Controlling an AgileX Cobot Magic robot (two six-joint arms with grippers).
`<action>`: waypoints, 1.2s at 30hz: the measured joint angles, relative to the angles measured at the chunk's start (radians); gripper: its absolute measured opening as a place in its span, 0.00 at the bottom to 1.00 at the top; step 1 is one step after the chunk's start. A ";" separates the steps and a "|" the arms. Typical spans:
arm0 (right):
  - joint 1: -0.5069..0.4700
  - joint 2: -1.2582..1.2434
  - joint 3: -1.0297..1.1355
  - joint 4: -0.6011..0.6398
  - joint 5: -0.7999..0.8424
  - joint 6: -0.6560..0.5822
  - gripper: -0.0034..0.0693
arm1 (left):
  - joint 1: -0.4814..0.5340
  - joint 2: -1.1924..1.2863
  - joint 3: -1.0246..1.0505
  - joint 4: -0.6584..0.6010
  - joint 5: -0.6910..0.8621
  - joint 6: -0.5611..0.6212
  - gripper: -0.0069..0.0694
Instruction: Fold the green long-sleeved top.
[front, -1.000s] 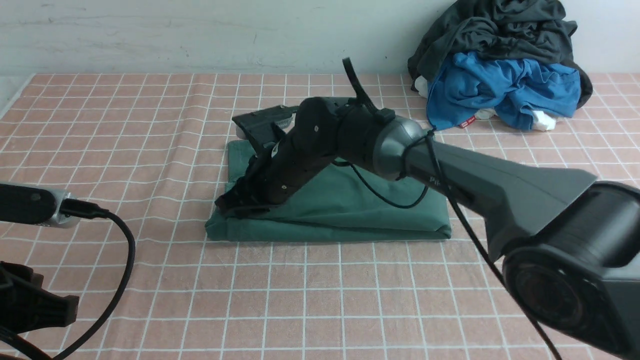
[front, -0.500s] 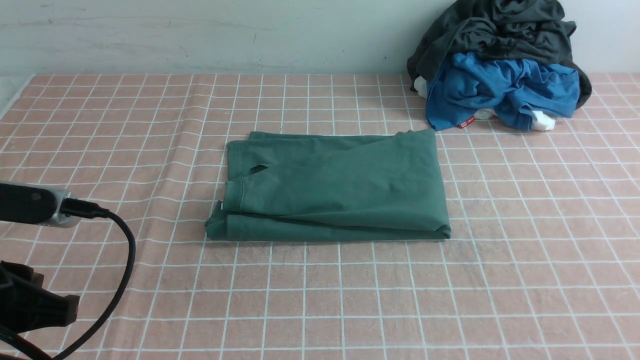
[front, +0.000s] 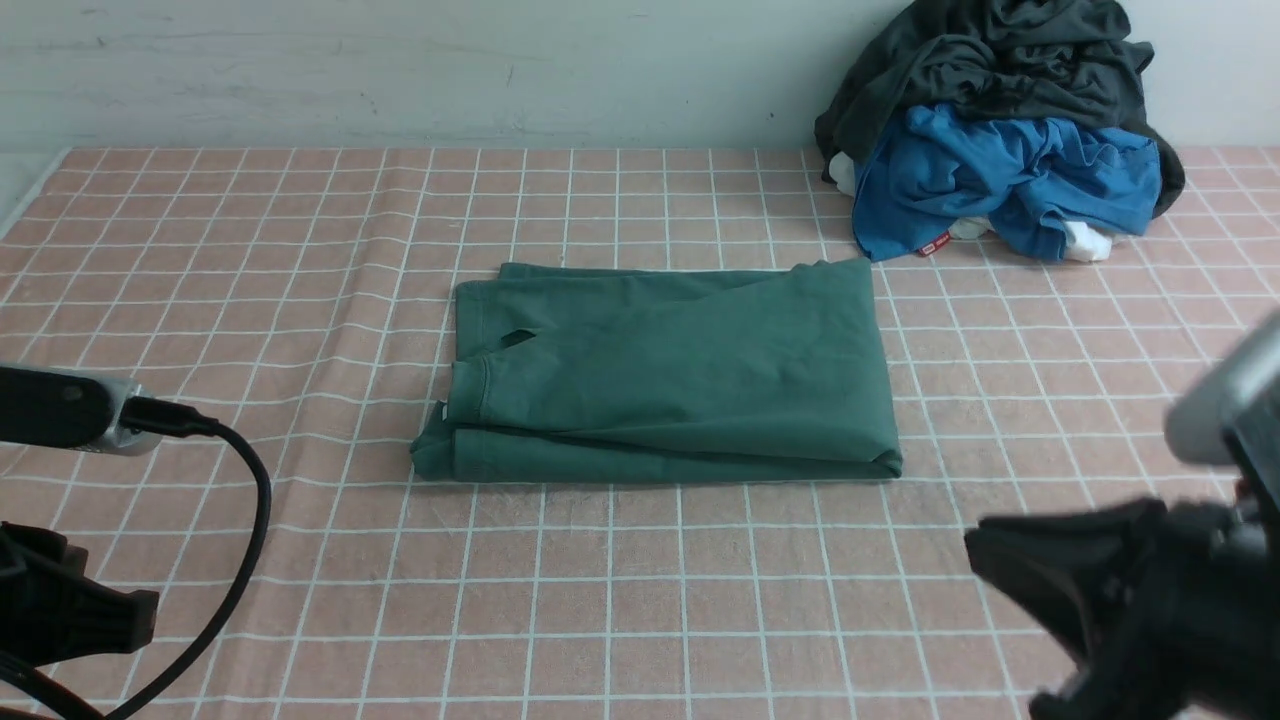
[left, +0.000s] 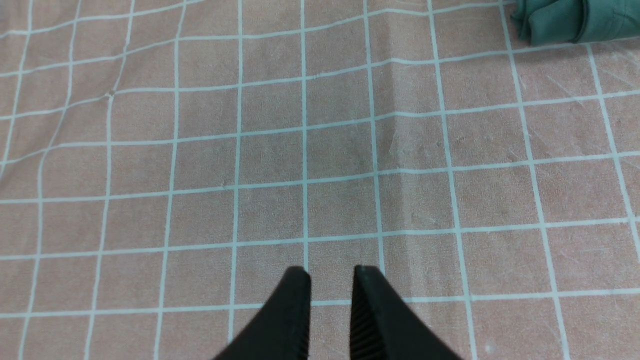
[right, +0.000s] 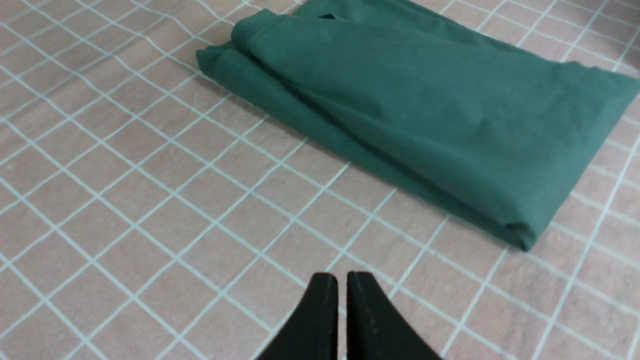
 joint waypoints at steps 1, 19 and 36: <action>0.000 -0.042 0.079 0.006 -0.062 0.003 0.08 | 0.000 0.000 0.000 0.000 0.000 0.000 0.24; -0.275 -0.818 0.455 0.007 -0.053 -0.006 0.08 | 0.000 0.000 0.000 0.000 0.000 0.000 0.24; -0.694 -0.844 0.454 0.002 0.082 -0.001 0.08 | 0.000 0.000 0.000 0.001 0.000 0.000 0.24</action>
